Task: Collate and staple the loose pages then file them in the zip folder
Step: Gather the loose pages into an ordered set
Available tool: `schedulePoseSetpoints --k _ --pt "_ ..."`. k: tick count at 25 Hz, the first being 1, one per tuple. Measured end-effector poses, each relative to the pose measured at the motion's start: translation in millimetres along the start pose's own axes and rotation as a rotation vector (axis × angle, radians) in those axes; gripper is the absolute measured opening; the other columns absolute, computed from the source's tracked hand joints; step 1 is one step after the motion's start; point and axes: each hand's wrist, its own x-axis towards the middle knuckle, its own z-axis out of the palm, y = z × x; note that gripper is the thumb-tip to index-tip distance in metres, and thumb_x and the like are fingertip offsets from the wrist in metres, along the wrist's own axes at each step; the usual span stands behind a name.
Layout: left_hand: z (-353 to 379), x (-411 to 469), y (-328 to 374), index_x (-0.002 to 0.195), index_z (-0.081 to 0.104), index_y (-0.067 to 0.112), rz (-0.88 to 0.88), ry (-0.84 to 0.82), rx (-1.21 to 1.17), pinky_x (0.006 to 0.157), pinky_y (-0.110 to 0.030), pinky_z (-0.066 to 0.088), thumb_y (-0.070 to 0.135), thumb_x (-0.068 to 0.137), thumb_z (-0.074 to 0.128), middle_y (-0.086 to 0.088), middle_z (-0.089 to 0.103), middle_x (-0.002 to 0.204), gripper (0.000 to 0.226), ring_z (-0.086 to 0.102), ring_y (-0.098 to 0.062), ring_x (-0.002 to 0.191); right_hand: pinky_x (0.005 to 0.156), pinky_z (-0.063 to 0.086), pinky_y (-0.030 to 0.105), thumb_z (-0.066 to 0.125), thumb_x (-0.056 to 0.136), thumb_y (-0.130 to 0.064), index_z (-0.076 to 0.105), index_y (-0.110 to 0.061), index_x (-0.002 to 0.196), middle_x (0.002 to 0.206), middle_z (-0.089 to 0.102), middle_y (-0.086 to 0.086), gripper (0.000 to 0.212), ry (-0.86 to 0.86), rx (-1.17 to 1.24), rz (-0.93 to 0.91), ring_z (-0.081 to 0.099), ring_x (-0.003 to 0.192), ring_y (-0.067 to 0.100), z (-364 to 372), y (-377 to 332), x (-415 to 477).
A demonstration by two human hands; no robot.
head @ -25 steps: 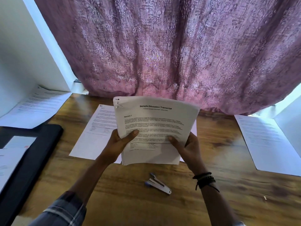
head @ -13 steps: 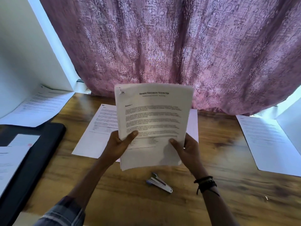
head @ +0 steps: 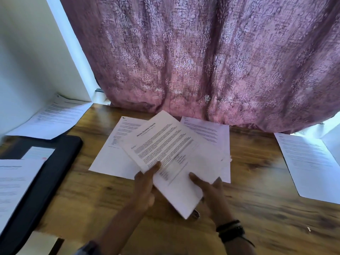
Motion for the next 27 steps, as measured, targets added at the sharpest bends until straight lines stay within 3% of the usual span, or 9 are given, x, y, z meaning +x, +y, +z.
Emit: schedulePoseSetpoints --k 3,5,8,10,15,19,21,24,27 --pt "-23 20 32 0.129 0.058 0.01 0.108 -0.175 -0.208 0.072 -0.038 0.06 0.02 0.092 0.057 -0.01 0.071 0.116 0.039 0.069 -0.026 0.101 0.086 0.056 0.056 0.068 0.084 0.004 0.055 -0.01 0.127 0.12 0.068 0.015 0.047 -0.049 -0.129 -0.009 0.066 0.11 0.036 -49 -30 11" --pt "-39 31 58 0.128 0.06 0.009 0.112 -0.27 -0.191 0.077 -0.039 0.059 0.033 0.088 0.06 -0.013 0.068 0.121 0.047 0.068 -0.027 0.103 0.084 0.056 0.059 0.074 0.081 -0.002 0.053 -0.013 0.13 0.123 0.066 0.016 0.054 -0.089 -0.216 0.022 0.066 0.109 0.037 -77 -46 14" --pt "-45 36 71 0.123 0.063 0.016 0.106 -0.417 0.34 0.079 -0.042 0.057 0.05 0.072 0.075 -0.01 0.069 0.119 0.064 0.069 -0.03 0.098 0.086 0.056 0.056 0.075 0.079 -0.004 0.056 -0.012 0.127 0.119 0.069 0.014 0.053 -0.143 -0.324 -0.03 0.066 0.11 0.035 -92 -56 16" --pt "-36 34 61 0.12 0.063 0.019 0.174 -0.475 0.62 0.081 -0.044 0.057 0.044 0.078 0.073 -0.003 0.072 0.114 0.05 0.07 -0.03 0.098 0.088 0.057 0.05 0.071 0.08 0.001 0.058 -0.012 0.126 0.118 0.07 0.011 0.05 -0.138 -0.327 -0.097 0.066 0.111 0.032 -89 -57 19" --pt "-21 33 43 0.108 0.068 0.022 0.445 -0.389 0.601 0.077 -0.041 0.06 0.03 0.083 0.072 0.004 0.074 0.106 0.026 0.073 -0.024 0.091 0.082 0.059 0.042 0.075 0.078 -0.009 0.057 -0.014 0.125 0.113 0.07 0.006 0.051 0.008 -0.36 -0.286 0.067 0.106 0.023 -81 -47 19" --pt "-32 36 23 0.111 0.067 0.012 0.413 -0.385 0.588 0.077 -0.053 0.059 0.04 0.077 0.072 -0.006 0.074 0.106 0.045 0.072 -0.031 0.089 0.078 0.061 0.043 0.075 0.079 -0.013 0.062 -0.014 0.118 0.111 0.071 0.004 0.041 0.06 -0.412 -0.272 0.069 0.103 0.019 -85 -17 16" --pt "-38 36 15 0.111 0.066 0.013 0.404 -0.336 0.572 0.076 -0.056 0.058 0.036 0.079 0.069 -0.005 0.075 0.104 0.039 0.073 -0.031 0.087 0.078 0.062 0.036 0.074 0.081 -0.012 0.064 -0.015 0.112 0.108 0.072 -0.001 0.033 0.088 -0.459 -0.242 0.069 0.102 0.014 -83 2 13" --pt "-35 36 13 0.11 0.065 0.015 0.437 -0.306 0.58 0.073 -0.053 0.059 0.033 0.082 0.063 -0.002 0.075 0.102 0.033 0.073 -0.029 0.085 0.069 0.058 0.021 0.071 0.085 -0.013 0.064 -0.023 0.105 0.097 0.074 -0.009 0.023 0.164 -0.461 -0.186 0.07 0.097 0.009 -79 19 12" --pt "-35 37 12 0.114 0.062 0.012 0.467 -0.343 0.571 0.07 -0.048 0.061 0.029 0.085 0.06 -0.006 0.074 0.103 0.034 0.072 -0.031 0.087 0.069 0.056 0.017 0.068 0.087 -0.008 0.062 -0.027 0.105 0.098 0.074 -0.009 0.026 0.175 -0.442 -0.186 0.069 0.095 0.005 -81 26 12"
